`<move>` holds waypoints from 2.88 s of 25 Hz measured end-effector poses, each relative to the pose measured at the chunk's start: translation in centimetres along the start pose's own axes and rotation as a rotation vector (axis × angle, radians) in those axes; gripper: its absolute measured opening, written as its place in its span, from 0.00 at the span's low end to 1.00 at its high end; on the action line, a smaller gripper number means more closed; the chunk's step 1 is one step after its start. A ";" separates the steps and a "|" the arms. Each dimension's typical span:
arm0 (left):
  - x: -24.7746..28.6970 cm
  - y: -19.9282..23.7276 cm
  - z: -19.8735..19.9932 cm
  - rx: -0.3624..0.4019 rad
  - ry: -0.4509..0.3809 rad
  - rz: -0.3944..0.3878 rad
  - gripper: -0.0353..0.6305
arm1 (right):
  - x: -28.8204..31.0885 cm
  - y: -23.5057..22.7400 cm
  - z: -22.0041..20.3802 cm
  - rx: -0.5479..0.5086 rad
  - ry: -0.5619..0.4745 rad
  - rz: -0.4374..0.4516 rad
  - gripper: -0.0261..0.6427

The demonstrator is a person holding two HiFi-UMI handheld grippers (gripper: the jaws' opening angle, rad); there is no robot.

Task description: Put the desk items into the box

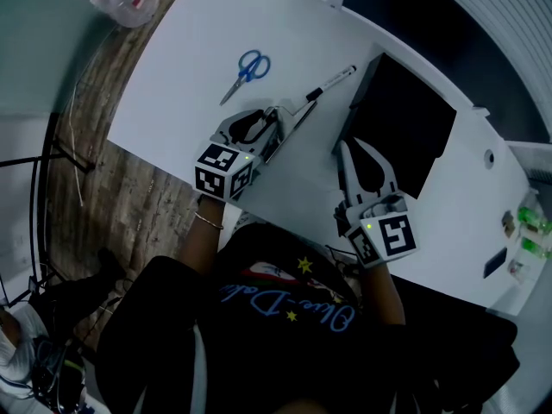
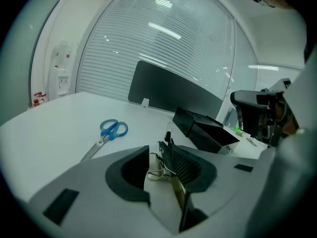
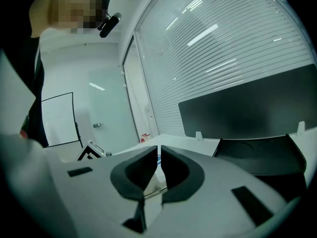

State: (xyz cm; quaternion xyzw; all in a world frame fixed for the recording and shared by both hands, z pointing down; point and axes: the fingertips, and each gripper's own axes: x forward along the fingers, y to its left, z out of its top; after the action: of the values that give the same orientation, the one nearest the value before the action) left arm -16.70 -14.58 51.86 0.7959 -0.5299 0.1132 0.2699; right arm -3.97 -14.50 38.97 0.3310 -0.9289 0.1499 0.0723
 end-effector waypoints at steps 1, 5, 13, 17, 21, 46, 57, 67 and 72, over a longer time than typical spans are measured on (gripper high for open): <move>0.2 0.1 -0.2 -0.009 0.006 -0.005 0.25 | 0.0 0.0 0.0 -0.002 0.002 -0.002 0.06; 0.6 0.1 -0.5 -0.045 0.019 -0.025 0.25 | 0.3 0.3 0.5 0.003 -0.015 -0.004 0.06; 1.3 -0.3 -0.9 -0.061 0.075 -0.037 0.25 | 0.1 0.1 0.7 -0.024 -0.016 -0.040 0.06; 1.5 -0.4 -1.2 -0.040 0.098 -0.018 0.22 | -0.1 -0.1 0.4 -0.038 0.002 -0.056 0.06; 1.4 -0.7 -0.8 -0.080 0.085 -0.055 0.18 | -0.3 -0.5 0.4 -0.044 0.008 -0.075 0.06; 0.7 -4.3 0.4 0.045 0.071 -0.030 0.08 | -2.5 -1.0 0.5 -0.036 -0.007 -0.118 0.06; -0.2 -5.0 1.2 0.060 0.045 -0.020 0.08 | -3.2 -1.3 0.9 -0.034 -0.028 -0.114 0.06; -2.1 -5.7 3.2 0.096 -0.005 -0.004 0.08 | -3.6 -1.0 1.1 -0.032 -0.048 -0.099 0.06; -2.9 -6.4 4.2 0.114 -0.031 -0.001 0.08 | -4.1 -0.9 1.4 -0.041 -0.056 -0.095 0.06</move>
State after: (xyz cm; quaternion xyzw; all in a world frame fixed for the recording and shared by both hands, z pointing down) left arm -12.60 -12.75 45.03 0.8119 -0.5263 0.1306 0.2161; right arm -0.31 -13.22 36.87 0.3771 -0.9166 0.1181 0.0600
